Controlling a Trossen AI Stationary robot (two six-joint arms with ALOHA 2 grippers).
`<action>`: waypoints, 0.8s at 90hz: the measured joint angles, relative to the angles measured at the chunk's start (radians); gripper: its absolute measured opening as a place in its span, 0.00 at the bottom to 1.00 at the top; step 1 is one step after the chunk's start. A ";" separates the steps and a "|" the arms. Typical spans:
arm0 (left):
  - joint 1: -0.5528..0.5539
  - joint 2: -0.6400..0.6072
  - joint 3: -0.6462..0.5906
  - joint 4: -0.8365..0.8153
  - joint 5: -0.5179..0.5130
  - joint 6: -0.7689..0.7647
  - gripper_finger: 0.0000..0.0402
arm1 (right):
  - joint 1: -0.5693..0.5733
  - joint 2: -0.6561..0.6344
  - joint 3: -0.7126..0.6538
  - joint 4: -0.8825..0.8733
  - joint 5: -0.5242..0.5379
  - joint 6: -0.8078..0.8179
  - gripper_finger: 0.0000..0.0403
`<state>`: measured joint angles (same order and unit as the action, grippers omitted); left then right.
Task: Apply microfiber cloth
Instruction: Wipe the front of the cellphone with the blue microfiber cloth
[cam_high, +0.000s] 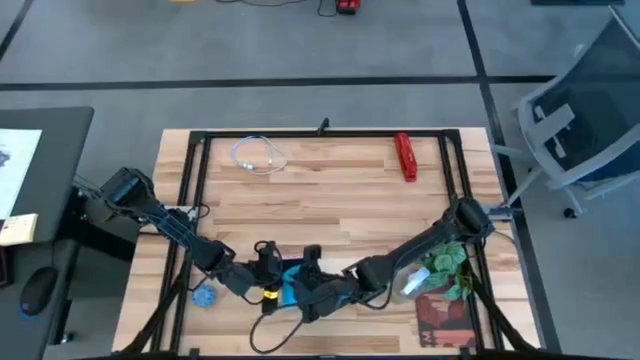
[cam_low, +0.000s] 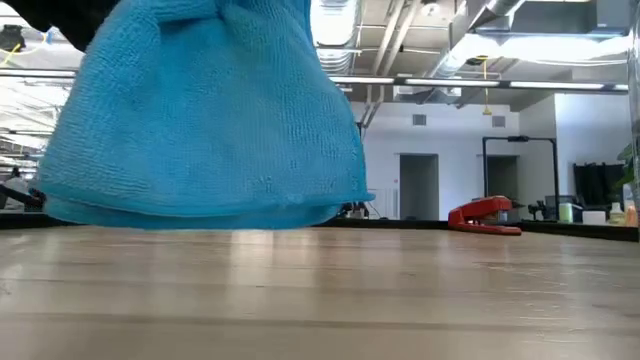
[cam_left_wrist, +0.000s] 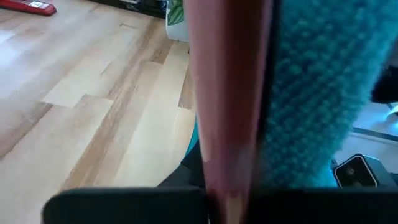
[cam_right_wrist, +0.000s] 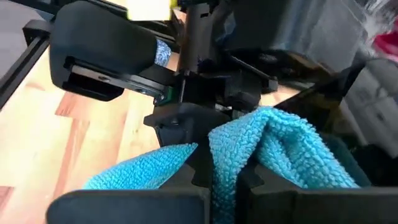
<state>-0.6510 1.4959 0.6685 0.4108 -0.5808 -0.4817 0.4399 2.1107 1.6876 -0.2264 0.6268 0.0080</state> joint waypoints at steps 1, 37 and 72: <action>0.000 -0.001 0.000 -0.002 0.000 0.000 0.01 | 0.000 0.000 0.001 -0.007 -0.003 0.008 0.00; -0.006 -0.019 0.000 -0.036 -0.002 0.009 0.01 | 0.049 0.002 -0.005 -0.232 0.011 0.138 0.00; -0.004 -0.029 0.008 0.003 -0.049 -0.054 0.01 | 0.138 0.004 -0.009 -0.449 0.052 0.306 0.00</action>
<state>-0.6552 1.4673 0.6769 0.4141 -0.6300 -0.5362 0.5778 2.1147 1.6791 -0.6759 0.6784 0.3136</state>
